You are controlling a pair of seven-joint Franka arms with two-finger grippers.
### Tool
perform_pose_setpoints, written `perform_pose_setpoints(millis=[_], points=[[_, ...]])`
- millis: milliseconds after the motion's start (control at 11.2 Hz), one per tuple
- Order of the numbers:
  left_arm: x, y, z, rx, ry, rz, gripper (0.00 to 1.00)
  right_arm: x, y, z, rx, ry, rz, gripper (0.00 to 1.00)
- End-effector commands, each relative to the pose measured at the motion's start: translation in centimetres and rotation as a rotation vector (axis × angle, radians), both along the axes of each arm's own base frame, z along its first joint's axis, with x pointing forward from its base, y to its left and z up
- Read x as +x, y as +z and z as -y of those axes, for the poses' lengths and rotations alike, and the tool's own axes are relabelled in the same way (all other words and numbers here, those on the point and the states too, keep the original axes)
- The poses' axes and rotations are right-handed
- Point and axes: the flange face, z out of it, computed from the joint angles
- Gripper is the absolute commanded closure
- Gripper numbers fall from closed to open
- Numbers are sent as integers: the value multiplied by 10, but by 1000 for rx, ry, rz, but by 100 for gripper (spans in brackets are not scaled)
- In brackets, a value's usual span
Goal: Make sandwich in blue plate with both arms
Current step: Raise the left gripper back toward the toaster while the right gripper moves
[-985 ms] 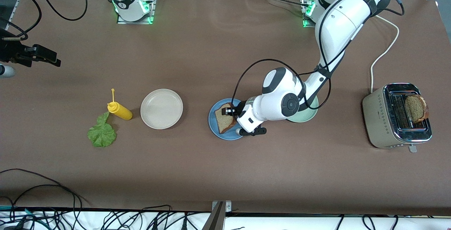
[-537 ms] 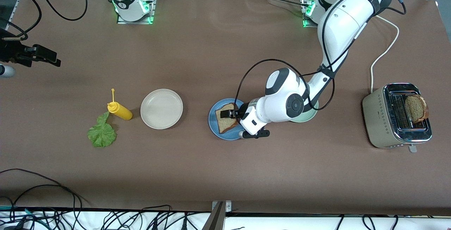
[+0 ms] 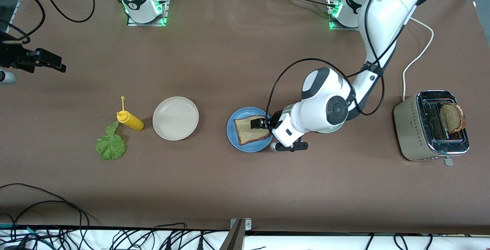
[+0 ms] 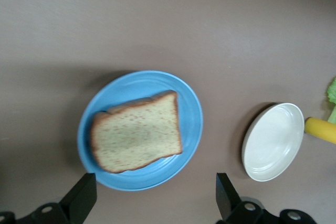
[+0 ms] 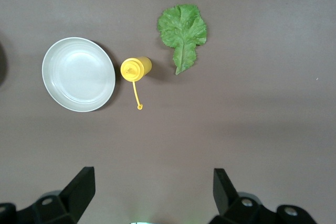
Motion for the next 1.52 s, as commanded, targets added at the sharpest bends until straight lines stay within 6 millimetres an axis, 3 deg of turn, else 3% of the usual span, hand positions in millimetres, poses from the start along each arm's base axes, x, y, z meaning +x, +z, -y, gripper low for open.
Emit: perform_pose_setpoints(millis=[0, 179, 448, 806, 1075, 1164, 1254, 1433], points=[[0, 46, -41, 115, -23, 23, 0, -2, 3, 1, 19, -5, 1, 0], [-6, 68, -49, 184, -43, 58, 0, -1, 5, 1, 18, -5, 12, 0], [0, 95, -87, 239, -13, 70, 0, 1, 8, 1, 16, -6, 30, 0], [-3, 149, -141, 317, 15, 57, 0, 5, 11, -10, 1, 6, 62, 0], [-8, 172, -166, 374, 30, 49, 0, 9, 14, -3, -10, -4, 98, 0], [-14, 195, -170, 395, 28, 88, 0, 9, 13, -1, -7, -8, 96, 0], [-17, 205, -176, 417, 25, 98, 0, 9, 13, 1, -4, -13, 96, 0], [-24, 218, -187, 458, -8, 117, 0, 17, -4, 0, -13, -6, 68, 0]])
